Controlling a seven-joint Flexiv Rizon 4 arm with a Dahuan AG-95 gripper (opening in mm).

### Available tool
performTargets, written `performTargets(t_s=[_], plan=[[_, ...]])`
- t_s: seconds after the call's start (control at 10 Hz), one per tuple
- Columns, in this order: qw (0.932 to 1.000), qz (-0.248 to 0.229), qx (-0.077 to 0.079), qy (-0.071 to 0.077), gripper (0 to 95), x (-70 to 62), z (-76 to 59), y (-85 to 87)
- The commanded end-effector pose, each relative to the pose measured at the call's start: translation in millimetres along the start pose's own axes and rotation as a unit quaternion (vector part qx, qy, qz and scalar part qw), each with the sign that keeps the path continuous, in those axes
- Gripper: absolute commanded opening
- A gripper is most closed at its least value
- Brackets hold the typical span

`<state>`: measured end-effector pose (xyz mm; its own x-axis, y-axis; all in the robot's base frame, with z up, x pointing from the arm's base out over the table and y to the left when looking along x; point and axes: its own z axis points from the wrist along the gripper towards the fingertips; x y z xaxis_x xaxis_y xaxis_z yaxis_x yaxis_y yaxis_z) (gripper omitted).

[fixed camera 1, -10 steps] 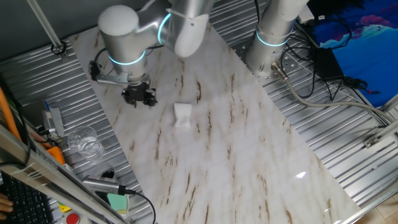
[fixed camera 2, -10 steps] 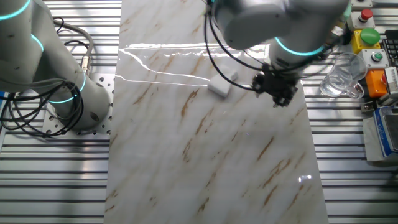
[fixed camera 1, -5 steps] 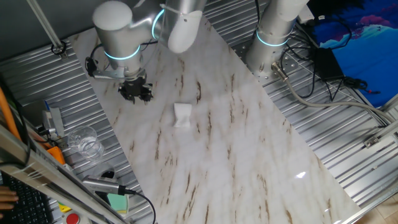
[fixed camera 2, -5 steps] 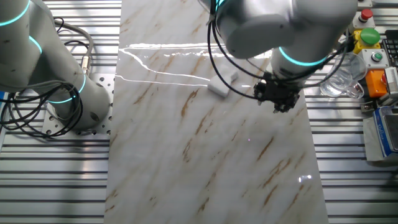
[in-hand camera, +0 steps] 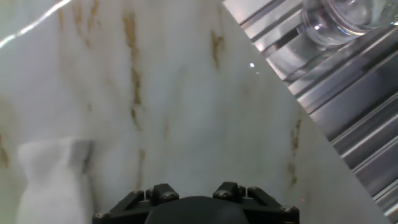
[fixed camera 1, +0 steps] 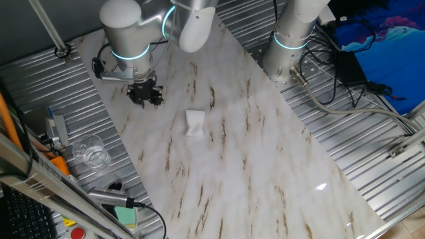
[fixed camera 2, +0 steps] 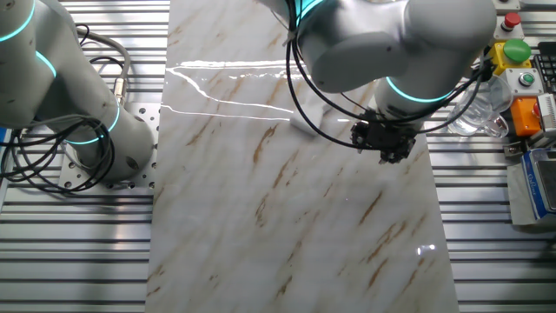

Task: Clean the tabletop with a sponge

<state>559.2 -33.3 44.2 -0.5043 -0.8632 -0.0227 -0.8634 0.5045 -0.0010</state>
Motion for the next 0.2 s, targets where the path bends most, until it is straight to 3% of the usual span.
performTargets(t_s=[0.1,0.2], plan=[[1.0000,0.009,0.000,0.000,38.0,0.4,-0.6,0.4],[0.9999,0.013,0.000,-0.001,38.0,0.5,-1.1,0.4]])
